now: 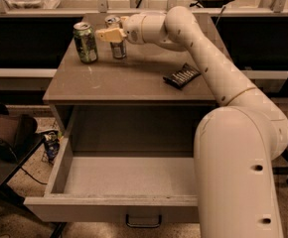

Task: Place redbull can into top drawer

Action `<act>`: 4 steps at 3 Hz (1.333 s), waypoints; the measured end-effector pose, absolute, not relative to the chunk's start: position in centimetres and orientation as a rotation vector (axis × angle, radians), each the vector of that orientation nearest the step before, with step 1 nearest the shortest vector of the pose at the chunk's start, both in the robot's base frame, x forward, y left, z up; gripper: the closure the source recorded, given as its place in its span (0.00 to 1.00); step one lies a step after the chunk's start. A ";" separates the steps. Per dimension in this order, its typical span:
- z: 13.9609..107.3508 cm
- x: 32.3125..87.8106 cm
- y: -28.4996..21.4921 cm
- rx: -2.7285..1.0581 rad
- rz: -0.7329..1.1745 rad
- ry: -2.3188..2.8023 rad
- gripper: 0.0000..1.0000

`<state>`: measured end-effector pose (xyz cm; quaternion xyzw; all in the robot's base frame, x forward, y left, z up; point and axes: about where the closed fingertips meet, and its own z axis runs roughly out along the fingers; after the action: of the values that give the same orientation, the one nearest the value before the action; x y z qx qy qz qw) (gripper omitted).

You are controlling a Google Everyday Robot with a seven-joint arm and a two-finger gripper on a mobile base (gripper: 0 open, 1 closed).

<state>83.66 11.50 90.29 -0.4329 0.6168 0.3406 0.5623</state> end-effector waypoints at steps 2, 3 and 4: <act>93.2 82.6 11.4 -1.044 0.777 1.436 1.00; 97.4 80.0 9.3 -1.042 0.739 1.414 1.00; 101.2 72.4 5.0 -1.032 0.723 1.366 1.00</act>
Offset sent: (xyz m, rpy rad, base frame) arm -0.0257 -0.0143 0.0717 -0.0428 -0.0661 -0.0062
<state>72.39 5.00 101.16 -0.4448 0.5888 0.3115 0.5987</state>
